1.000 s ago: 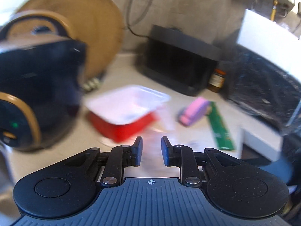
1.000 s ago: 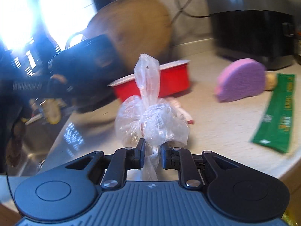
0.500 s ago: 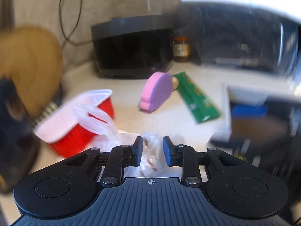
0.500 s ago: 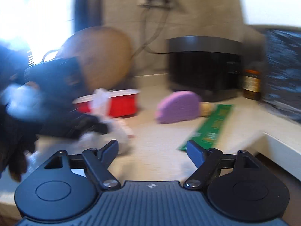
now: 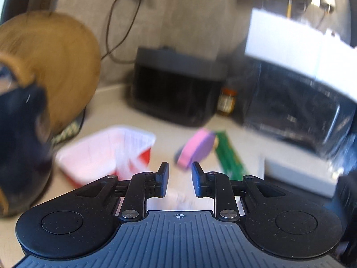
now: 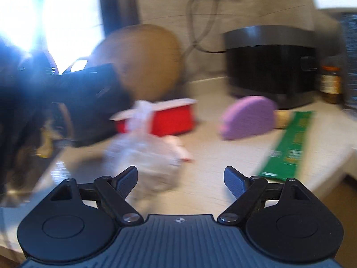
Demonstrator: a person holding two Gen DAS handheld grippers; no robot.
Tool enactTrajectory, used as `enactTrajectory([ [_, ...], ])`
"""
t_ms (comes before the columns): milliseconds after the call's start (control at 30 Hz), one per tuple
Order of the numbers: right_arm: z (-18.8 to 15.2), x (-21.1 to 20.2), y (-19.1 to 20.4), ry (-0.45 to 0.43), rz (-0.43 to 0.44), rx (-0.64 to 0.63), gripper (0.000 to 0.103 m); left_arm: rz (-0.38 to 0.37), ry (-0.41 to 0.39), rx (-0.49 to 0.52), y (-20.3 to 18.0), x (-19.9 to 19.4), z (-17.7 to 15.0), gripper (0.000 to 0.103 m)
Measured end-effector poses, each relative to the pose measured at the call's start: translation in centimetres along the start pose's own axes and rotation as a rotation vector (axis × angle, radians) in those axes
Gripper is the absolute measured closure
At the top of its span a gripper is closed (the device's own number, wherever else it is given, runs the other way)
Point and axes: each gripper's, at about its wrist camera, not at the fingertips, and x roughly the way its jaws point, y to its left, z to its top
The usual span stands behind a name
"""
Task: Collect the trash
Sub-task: 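Grasp the pink-purple round sponge with the left tool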
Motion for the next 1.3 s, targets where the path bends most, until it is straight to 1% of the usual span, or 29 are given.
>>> enactTrajectory([
  [100,0.0,1.8,1.0,0.006,0.006,0.009,0.017,-0.089,0.054,0.014,-0.6,3.0,2.2,0.077],
  [133,-0.1,2.1,1.3,0.006,0.000,0.006,0.017,-0.111,0.080,0.043,-1.2,4.4,2.7,0.077],
  [167,-0.3,2.3,1.5,0.003,-0.008,0.000,0.017,-0.109,0.097,0.087,-2.1,5.7,3.1,0.076],
  [200,-0.6,2.2,1.7,-0.002,-0.014,-0.009,0.017,-0.088,0.103,0.147,-3.0,7.1,3.2,0.076],
  [267,-1.3,1.5,1.6,-0.014,-0.025,-0.024,0.017,-0.030,0.103,0.311,-5.3,9.6,3.0,0.076],
  [367,-2.0,-0.1,0.0,-0.030,-0.053,0.003,0.017,0.037,0.099,0.555,-8.3,12.9,2.2,0.073],
  [433,-2.1,-1.0,-1.6,-0.042,-0.096,0.044,0.017,0.073,0.110,0.656,-9.4,14.7,1.5,0.073],
  [467,-2.2,-1.5,-2.4,-0.051,-0.125,0.064,0.017,0.074,0.119,0.679,-9.7,15.7,1.3,0.073],
  [567,-2.2,-3.1,-4.6,-0.089,-0.199,0.110,0.017,0.045,0.160,0.665,-10.0,17.9,1.2,0.073],
  [633,-2.2,-4.0,-5.9,-0.110,-0.223,0.146,0.017,0.037,0.180,0.662,-10.2,18.8,0.9,0.071],
  [700,-2.2,-4.7,-7.2,-0.124,-0.230,0.183,0.017,0.047,0.182,0.688,-10.6,19.5,0.4,0.053],
  [800,-2.5,-5.2,-8.4,-0.139,-0.227,0.219,0.017,0.024,0.195,0.687,-10.9,19.7,0.2,0.040],
  [867,-2.7,-5.2,-8.9,-0.142,-0.222,0.230,0.017,-0.020,0.214,0.684,-10.8,19.5,0.4,0.033],
  [933,-3.0,-5.3,-9.1,-0.142,-0.215,0.233,0.017,-0.042,0.205,0.667,-10.6,19.0,0.8,0.035],
  [967,-3.1,-5.3,-9.1,-0.140,-0.213,0.236,0.017,-0.034,0.180,0.667,-10.5,18.8,1.0,0.037],
  [1033,-3.4,-5.3,-9.2,-0.133,-0.207,0.239,0.017,0.013,0.128,0.698,-10.4,18.8,1.2,0.037],
  [1067,-3.4,-5.2,-9.4,-0.129,-0.206,0.241,0.017,0.034,0.127,0.708,-10.3,19.1,1.4,0.037],
  [1100,-3.5,-5.2,-9.4,-0.124,-0.206,0.239,0.017,0.047,0.145,0.702,-10.1,19.6,1.7,0.037],
  [1200,-3.6,-5.1,-9.4,-0.114,-0.208,0.229,0.017,0.063,0.221,0.644,-9.1,21.2,2.3,0.037],
  [1300,-3.7,-5.2,-9.3,-0.107,-0.210,0.220,0.017,0.071,0.250,0.562,-8.1,22.5,2.6,0.037],
])
